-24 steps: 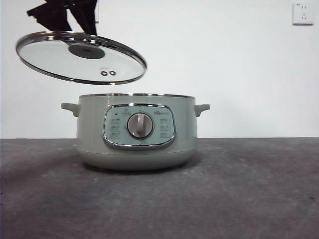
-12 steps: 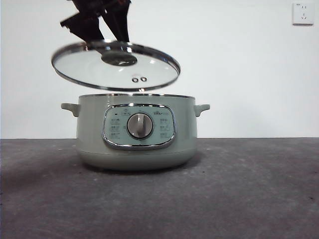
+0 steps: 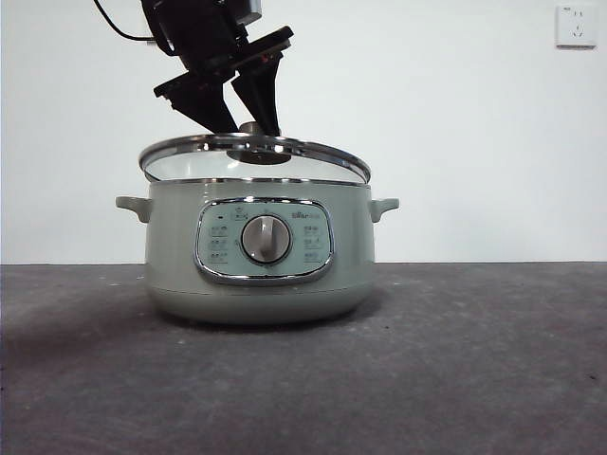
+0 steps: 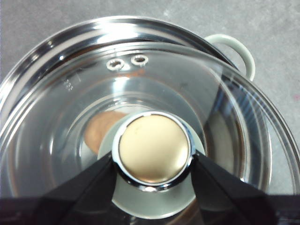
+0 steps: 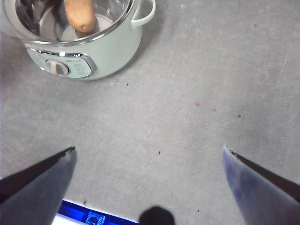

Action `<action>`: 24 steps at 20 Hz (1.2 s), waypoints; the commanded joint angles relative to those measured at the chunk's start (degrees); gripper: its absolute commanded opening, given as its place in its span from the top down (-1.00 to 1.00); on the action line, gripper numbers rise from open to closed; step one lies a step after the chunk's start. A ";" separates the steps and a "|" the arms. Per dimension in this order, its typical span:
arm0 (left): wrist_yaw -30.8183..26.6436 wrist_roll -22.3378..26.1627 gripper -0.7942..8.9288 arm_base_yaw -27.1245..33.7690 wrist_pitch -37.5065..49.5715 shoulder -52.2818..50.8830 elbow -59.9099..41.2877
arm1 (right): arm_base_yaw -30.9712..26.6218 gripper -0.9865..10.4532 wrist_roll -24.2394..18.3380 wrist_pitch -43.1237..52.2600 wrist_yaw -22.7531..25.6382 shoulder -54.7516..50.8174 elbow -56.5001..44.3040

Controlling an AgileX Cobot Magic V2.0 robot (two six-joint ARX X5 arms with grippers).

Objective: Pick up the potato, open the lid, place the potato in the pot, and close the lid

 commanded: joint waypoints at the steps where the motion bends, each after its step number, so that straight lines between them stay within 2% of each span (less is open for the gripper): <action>1: -0.72 -0.81 0.83 0.17 0.04 2.36 -0.15 | 0.04 -0.38 0.74 -1.33 -0.11 -0.61 -0.61; 5: -4.81 0.17 0.83 -0.09 0.20 3.50 -0.15 | 0.04 -0.38 0.52 -1.33 -0.04 -0.83 -0.61; 10: -6.05 2.25 0.81 -0.09 1.01 3.85 -0.15 | 0.04 -0.38 0.00 -1.33 0.13 -0.79 -0.61; 12: -6.03 2.25 0.53 -0.09 1.60 3.85 -0.15 | 0.04 -0.38 -0.48 -1.33 0.15 -0.81 -0.61; 14: -6.01 2.25 0.38 -0.09 2.23 3.89 -0.15 | 0.04 -0.38 -0.63 -1.33 0.15 -0.79 -0.61; 24: -7.63 2.45 0.38 -0.09 4.24 3.91 -0.15 | 0.04 -0.38 -0.94 -1.33 0.11 -0.79 -0.61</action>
